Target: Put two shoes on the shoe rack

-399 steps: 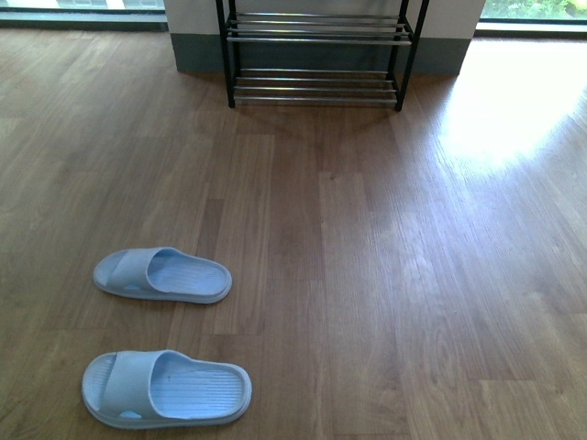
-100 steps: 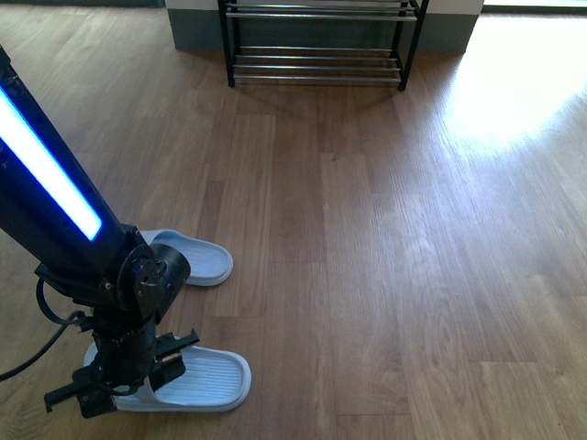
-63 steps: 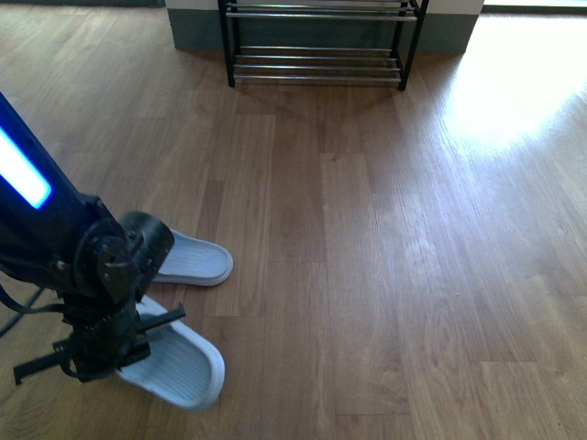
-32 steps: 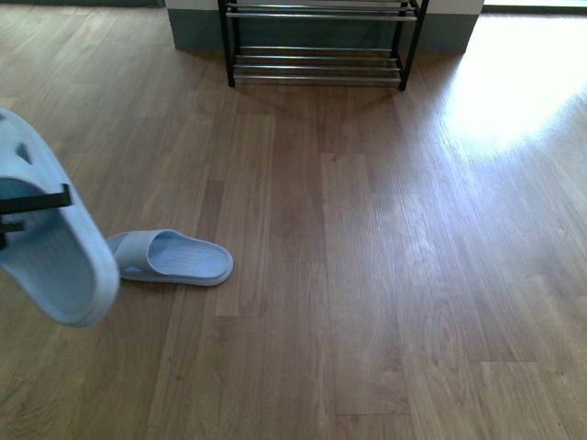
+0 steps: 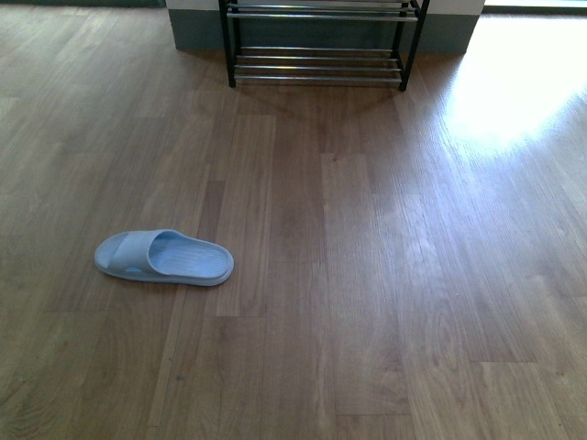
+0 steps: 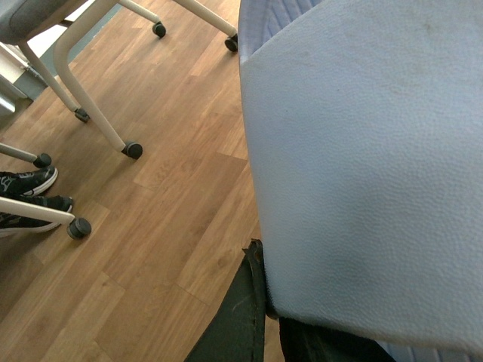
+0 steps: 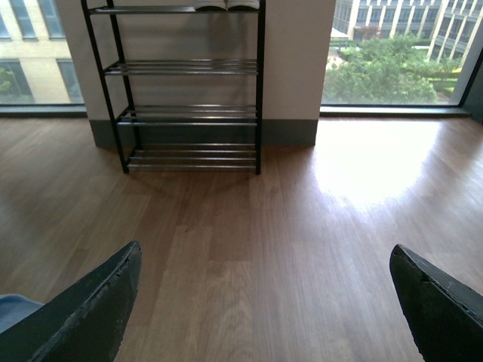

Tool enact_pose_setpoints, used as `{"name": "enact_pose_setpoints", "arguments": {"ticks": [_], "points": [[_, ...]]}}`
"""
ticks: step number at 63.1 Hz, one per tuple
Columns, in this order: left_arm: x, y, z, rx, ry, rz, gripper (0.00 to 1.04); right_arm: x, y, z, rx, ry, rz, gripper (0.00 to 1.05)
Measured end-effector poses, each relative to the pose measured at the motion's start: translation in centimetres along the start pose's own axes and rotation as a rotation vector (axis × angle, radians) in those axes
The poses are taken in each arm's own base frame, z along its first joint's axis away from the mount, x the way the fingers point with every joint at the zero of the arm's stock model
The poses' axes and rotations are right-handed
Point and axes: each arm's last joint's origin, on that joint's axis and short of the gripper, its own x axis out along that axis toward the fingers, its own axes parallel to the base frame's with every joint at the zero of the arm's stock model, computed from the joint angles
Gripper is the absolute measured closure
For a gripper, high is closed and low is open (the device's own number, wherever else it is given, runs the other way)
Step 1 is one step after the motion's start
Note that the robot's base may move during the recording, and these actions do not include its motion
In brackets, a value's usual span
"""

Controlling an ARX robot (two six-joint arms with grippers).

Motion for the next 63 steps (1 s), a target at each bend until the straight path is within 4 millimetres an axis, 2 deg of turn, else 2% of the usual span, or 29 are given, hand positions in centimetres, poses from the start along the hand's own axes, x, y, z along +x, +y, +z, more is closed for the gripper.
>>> {"name": "enact_pose_setpoints", "arguments": {"ticks": [7,63], "points": [[-0.66,0.12,-0.08,-0.04,-0.018,-0.02,1.03,0.0,0.0,0.0,0.0,0.0,0.0,0.09],[-0.68,0.05,-0.16,-0.055,-0.016,-0.023,1.03,0.0,0.0,-0.01,0.0,0.0,-0.001,0.09]]}}
